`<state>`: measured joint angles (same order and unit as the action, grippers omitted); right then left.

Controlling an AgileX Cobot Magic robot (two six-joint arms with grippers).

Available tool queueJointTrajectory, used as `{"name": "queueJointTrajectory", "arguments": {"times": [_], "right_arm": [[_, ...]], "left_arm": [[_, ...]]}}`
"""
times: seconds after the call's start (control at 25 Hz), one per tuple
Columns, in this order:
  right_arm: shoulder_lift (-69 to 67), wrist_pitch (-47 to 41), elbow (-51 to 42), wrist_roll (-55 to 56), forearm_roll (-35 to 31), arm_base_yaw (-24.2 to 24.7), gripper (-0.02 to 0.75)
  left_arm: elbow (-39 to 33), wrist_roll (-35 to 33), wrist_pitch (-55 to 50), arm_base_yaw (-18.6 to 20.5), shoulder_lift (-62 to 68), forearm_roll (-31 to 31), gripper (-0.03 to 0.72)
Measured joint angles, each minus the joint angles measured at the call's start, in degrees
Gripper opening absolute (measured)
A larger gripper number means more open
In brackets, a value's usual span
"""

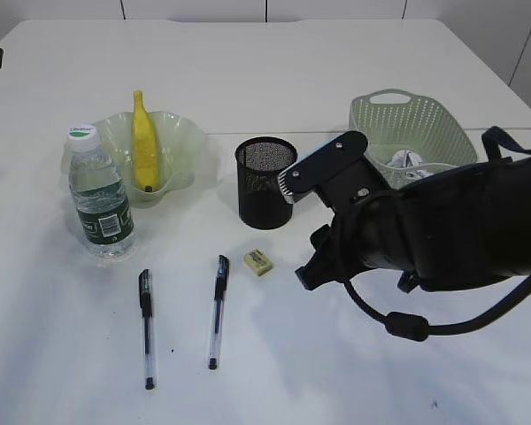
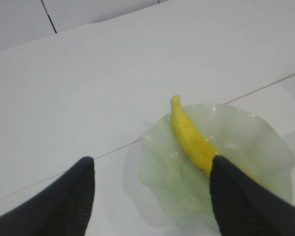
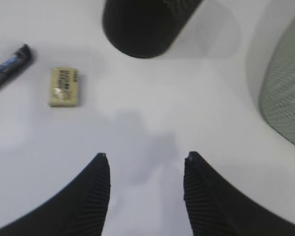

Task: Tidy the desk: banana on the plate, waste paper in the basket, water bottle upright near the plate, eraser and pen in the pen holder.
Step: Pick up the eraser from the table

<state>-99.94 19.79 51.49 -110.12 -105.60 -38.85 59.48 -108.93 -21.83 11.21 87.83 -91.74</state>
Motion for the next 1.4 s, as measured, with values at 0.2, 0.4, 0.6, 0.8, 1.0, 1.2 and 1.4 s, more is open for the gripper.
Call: {"name": "queueJointTrajectory", "arguments": {"times": [0.2,0.4,0.6,0.8,1.0,1.2,1.4], "right_arm": [[0.0,-2.0,0.0,-0.9,-0.1,0.1,0.349],[0.0,-7.1,0.0,-1.1,-0.1,0.1,0.302],[0.0,-7.4,0.2,-1.3,-0.1,1.3,0.293],[0.0,-8.9,3.2,-1.4,-0.1,3.0,0.291],[-0.8,-10.2,6.1,-1.6,0.0,3.3,0.29],[-4.7,-10.9,7.8,-1.6,0.0,3.3,0.29],[-7.2,-14.1,8.9,-1.6,0.0,3.3,0.29]], "left_arm": [[0.0,0.0,0.0,0.0,0.0,0.0,0.514],[0.0,0.0,0.5,0.0,0.0,0.0,0.514],[0.0,0.0,1.1,0.0,0.0,0.0,0.514],[0.0,0.0,1.1,0.0,0.0,0.0,0.514],[0.0,0.6,1.2,0.0,0.0,-1.3,0.514],[0.0,0.8,1.2,0.0,0.0,-2.3,0.514],[0.0,2.2,0.7,0.0,0.0,-2.4,0.514]]}}
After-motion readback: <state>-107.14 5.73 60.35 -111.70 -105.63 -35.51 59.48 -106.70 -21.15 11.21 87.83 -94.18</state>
